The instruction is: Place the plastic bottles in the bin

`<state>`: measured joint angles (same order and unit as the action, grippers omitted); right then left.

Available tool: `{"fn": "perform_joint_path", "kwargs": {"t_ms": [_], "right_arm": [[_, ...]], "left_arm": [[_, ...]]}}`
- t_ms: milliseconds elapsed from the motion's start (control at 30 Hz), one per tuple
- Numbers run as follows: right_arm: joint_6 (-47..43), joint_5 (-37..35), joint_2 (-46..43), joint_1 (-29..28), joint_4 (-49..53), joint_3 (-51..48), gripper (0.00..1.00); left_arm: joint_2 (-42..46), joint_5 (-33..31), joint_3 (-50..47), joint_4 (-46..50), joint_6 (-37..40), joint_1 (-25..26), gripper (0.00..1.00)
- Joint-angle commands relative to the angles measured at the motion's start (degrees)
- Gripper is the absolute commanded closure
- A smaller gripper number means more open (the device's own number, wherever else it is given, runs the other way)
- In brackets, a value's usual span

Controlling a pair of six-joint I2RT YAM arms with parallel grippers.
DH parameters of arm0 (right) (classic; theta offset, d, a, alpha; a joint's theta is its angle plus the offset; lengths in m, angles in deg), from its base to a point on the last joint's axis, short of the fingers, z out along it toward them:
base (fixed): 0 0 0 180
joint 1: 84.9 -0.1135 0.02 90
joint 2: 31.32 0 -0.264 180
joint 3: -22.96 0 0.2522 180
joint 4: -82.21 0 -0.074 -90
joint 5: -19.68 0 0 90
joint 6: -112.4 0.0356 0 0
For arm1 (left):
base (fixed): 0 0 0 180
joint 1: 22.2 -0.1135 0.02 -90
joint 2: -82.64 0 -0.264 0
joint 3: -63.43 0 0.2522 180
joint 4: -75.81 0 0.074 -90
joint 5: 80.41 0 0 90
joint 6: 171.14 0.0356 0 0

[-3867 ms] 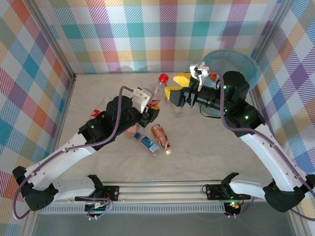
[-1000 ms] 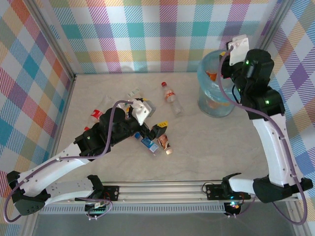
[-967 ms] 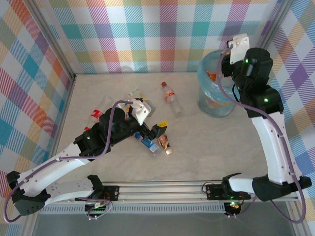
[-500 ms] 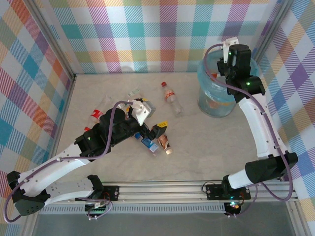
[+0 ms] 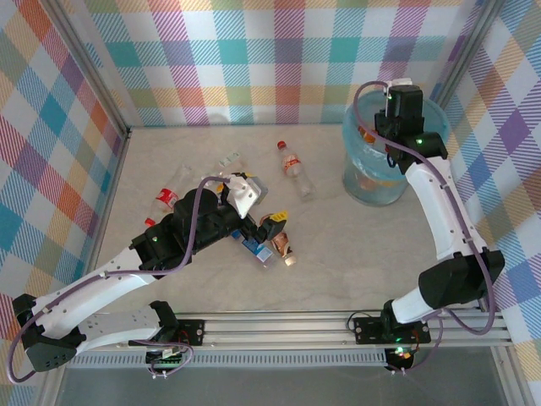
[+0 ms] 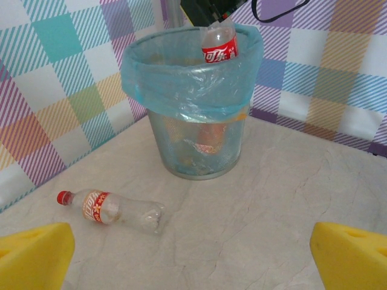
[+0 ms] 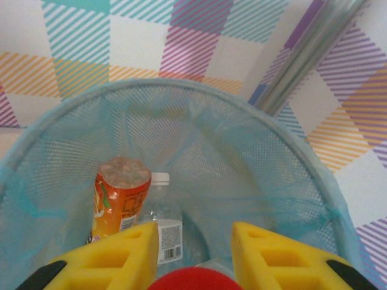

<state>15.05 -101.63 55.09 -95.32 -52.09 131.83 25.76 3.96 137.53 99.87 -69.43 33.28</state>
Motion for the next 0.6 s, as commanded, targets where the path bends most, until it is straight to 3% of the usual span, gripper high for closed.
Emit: {"fn": "perform_joint_path", "kwargs": {"t_ms": [0,400,500,567], "right_arm": [[5.29,1.95,1.16,1.47,2.15,-1.26,0.94],[12.38,11.52,3.85,7.20,-2.19,-9.09,0.81],[13.06,13.06,4.85,8.12,-2.02,-9.56,0.71],[13.02,13.29,5.08,8.29,-1.74,-9.51,0.60]], "left_arm": [[0.54,-0.11,0.13,-1.78,1.04,0.33,0.00],[0.09,0.08,0.70,-0.99,1.22,0.33,0.00],[-0.15,-0.08,0.75,-1.07,1.18,0.33,0.00],[-0.42,-0.04,0.75,-1.08,1.10,0.33,0.00]]}}
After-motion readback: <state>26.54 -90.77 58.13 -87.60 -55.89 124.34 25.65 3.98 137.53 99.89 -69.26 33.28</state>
